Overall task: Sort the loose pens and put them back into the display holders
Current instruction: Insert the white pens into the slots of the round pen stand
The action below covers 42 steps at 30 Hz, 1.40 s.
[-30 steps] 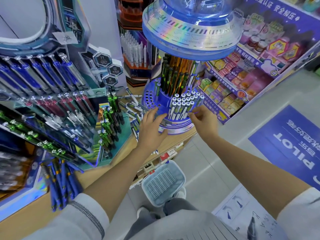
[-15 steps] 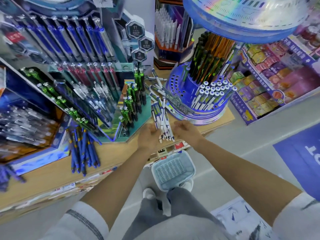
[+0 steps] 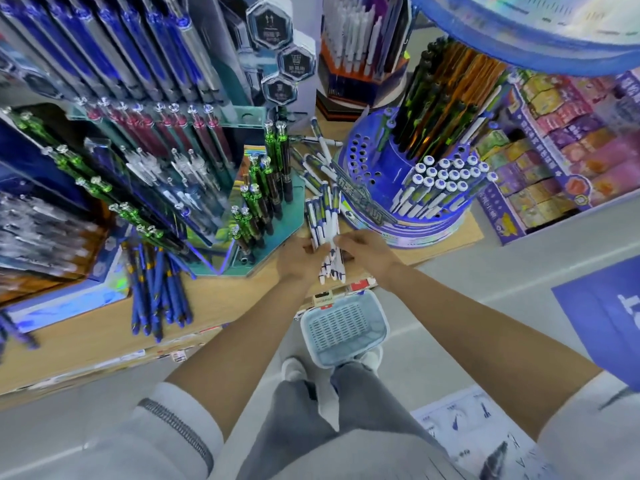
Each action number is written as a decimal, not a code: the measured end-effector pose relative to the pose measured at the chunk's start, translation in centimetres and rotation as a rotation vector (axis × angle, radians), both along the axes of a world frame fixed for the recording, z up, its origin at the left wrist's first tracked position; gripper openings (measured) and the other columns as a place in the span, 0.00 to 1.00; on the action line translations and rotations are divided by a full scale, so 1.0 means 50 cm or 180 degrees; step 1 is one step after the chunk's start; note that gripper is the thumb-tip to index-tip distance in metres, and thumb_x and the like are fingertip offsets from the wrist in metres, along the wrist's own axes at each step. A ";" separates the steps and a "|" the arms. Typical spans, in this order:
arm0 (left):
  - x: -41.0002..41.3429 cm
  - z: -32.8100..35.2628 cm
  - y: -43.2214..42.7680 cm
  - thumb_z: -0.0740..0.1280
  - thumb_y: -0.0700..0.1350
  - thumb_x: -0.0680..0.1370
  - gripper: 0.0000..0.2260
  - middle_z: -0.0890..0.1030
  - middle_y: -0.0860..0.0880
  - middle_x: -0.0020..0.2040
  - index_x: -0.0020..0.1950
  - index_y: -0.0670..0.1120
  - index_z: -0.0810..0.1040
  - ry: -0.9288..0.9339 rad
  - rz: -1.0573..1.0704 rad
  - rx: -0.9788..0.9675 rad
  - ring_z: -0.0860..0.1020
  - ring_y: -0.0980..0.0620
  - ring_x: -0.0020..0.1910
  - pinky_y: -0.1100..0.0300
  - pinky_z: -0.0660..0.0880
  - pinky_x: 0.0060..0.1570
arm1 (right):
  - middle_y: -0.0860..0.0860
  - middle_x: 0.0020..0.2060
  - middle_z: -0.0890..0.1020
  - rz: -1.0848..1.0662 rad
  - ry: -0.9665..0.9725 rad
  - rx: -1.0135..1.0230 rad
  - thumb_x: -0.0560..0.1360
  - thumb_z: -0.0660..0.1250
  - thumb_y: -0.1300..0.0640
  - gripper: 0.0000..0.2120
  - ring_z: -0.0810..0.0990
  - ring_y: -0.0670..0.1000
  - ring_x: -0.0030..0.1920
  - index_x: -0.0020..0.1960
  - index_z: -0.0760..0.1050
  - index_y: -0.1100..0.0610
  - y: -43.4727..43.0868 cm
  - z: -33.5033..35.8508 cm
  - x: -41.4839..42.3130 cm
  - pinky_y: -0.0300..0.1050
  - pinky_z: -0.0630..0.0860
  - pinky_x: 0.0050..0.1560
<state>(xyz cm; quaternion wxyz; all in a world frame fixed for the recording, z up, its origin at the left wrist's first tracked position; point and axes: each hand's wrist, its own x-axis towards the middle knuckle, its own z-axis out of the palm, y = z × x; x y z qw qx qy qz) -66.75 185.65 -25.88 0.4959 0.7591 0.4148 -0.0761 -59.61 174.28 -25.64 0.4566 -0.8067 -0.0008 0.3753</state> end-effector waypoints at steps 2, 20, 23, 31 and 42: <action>-0.004 -0.003 -0.001 0.71 0.51 0.75 0.09 0.83 0.47 0.41 0.44 0.45 0.81 -0.0061 0.0019 -0.0013 0.82 0.47 0.42 0.56 0.76 0.43 | 0.53 0.51 0.84 -0.0028 0.0149 0.0098 0.74 0.70 0.46 0.13 0.81 0.54 0.54 0.51 0.79 0.55 -0.004 0.003 0.004 0.53 0.76 0.62; -0.009 -0.005 -0.008 0.77 0.46 0.68 0.15 0.85 0.47 0.48 0.52 0.47 0.82 -0.0026 -0.0133 -0.0153 0.83 0.48 0.46 0.50 0.79 0.50 | 0.65 0.46 0.83 0.0388 0.0335 0.0151 0.76 0.68 0.61 0.11 0.83 0.61 0.45 0.53 0.78 0.69 -0.031 0.007 0.012 0.55 0.81 0.51; -0.009 -0.006 -0.012 0.75 0.45 0.69 0.14 0.83 0.47 0.47 0.52 0.46 0.80 0.0025 -0.0070 -0.0118 0.82 0.47 0.45 0.52 0.78 0.48 | 0.69 0.50 0.80 0.0407 0.0341 0.0132 0.74 0.68 0.60 0.15 0.81 0.60 0.44 0.55 0.75 0.71 -0.036 0.010 0.010 0.60 0.79 0.55; -0.028 -0.010 -0.005 0.67 0.43 0.73 0.13 0.80 0.43 0.48 0.56 0.40 0.74 0.0043 0.0045 -0.0331 0.78 0.44 0.45 0.50 0.76 0.49 | 0.73 0.48 0.76 0.0488 0.0365 0.0208 0.75 0.69 0.58 0.20 0.80 0.58 0.42 0.54 0.70 0.74 -0.055 0.008 0.010 0.57 0.79 0.50; -0.060 0.007 0.003 0.65 0.44 0.68 0.18 0.82 0.41 0.42 0.56 0.39 0.73 -0.0417 -0.0172 -0.0805 0.77 0.46 0.38 0.52 0.74 0.43 | 0.54 0.37 0.80 0.0146 0.0073 0.0524 0.73 0.73 0.59 0.17 0.78 0.41 0.29 0.58 0.75 0.65 -0.075 0.026 -0.020 0.32 0.71 0.28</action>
